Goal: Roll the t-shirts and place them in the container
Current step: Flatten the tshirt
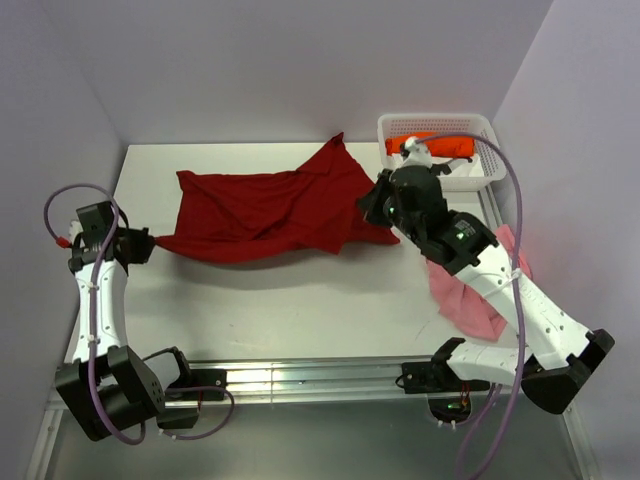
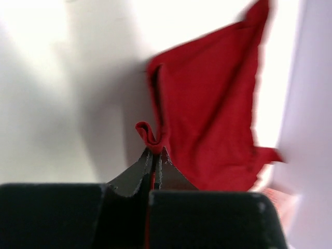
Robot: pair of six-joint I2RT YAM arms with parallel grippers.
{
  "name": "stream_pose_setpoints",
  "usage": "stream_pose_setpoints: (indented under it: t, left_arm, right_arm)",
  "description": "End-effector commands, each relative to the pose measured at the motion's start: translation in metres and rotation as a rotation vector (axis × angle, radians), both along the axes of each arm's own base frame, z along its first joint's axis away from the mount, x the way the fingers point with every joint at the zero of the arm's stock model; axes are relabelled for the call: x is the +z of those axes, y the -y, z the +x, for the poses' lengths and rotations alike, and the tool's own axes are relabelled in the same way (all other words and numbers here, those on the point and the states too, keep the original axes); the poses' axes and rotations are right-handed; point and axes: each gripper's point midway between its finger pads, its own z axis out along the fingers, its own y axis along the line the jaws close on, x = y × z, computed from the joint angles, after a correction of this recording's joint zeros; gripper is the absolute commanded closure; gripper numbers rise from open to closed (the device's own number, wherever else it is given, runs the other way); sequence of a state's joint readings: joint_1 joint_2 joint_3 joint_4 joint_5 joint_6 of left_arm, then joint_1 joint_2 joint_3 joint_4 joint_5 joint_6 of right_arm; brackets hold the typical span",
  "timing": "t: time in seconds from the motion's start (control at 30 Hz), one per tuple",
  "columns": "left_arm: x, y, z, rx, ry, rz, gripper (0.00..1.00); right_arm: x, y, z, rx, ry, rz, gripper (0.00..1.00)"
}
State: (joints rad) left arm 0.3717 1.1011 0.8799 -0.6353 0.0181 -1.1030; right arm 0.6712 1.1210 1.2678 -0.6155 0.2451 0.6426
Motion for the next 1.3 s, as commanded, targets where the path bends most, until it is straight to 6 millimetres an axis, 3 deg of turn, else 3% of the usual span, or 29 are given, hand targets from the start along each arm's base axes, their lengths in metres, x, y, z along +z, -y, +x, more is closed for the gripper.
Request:
stream_pose_setpoints:
  t: [0.0, 0.07, 0.1, 0.17, 0.2, 0.37, 0.4, 0.47, 0.6, 0.8, 1.0, 1.1, 1.27]
  left_arm:
    - [0.048, 0.003, 0.025, 0.026, 0.165, -0.056, 1.00]
    - [0.073, 0.003, 0.037, 0.037, 0.254, -0.074, 1.00]
    - [0.089, 0.003, 0.042, 0.034, 0.300, -0.081, 1.00]
    - [0.115, 0.002, 0.052, 0.046, 0.384, -0.087, 1.00]
    - [0.135, 0.001, 0.055, 0.045, 0.429, -0.081, 1.00]
    - [0.197, -0.003, 0.061, 0.055, 0.547, -0.061, 1.00]
    - [0.218, -0.001, 0.060, 0.047, 0.594, -0.051, 1.00]
    - [0.240, -0.001, 0.057, 0.044, 0.655, -0.029, 1.00]
    - [0.305, 0.000, 0.028, 0.059, 0.831, 0.077, 1.00]
    - [0.382, -0.002, -0.024, 0.131, 0.988, 0.237, 1.00]
    - [0.444, 0.004, -0.061, 0.159, 1.143, 0.320, 1.00]
    - [0.455, 0.004, -0.065, 0.169, 1.168, 0.324, 1.00]
    - [0.438, -0.004, -0.046, 0.183, 1.126, 0.287, 1.00]
  right_arm:
    - [0.074, 0.009, 0.017, -0.043, 0.199, 0.037, 1.00]
    - [0.113, 0.012, 0.020, -0.045, 0.295, 0.068, 1.00]
    - [0.143, 0.015, 0.021, -0.052, 0.368, 0.100, 1.00]
    - [0.170, 0.022, 0.023, -0.082, 0.436, 0.117, 1.00]
    - [0.196, 0.028, 0.021, -0.094, 0.499, 0.133, 1.00]
    - [0.247, 0.046, 0.017, -0.137, 0.640, 0.154, 1.00]
    - [0.258, 0.049, 0.015, -0.143, 0.685, 0.157, 1.00]
    - [0.274, 0.059, 0.004, -0.155, 0.745, 0.174, 1.00]
    - [0.314, 0.085, -0.023, -0.197, 0.892, 0.207, 1.00]
    - [0.351, 0.106, -0.058, -0.199, 1.056, 0.249, 1.00]
    - [0.380, 0.111, -0.079, -0.172, 1.168, 0.288, 1.00]
    - [0.389, 0.110, -0.083, -0.159, 1.197, 0.299, 1.00]
    - [0.388, 0.104, -0.064, -0.189, 1.170, 0.259, 1.00]
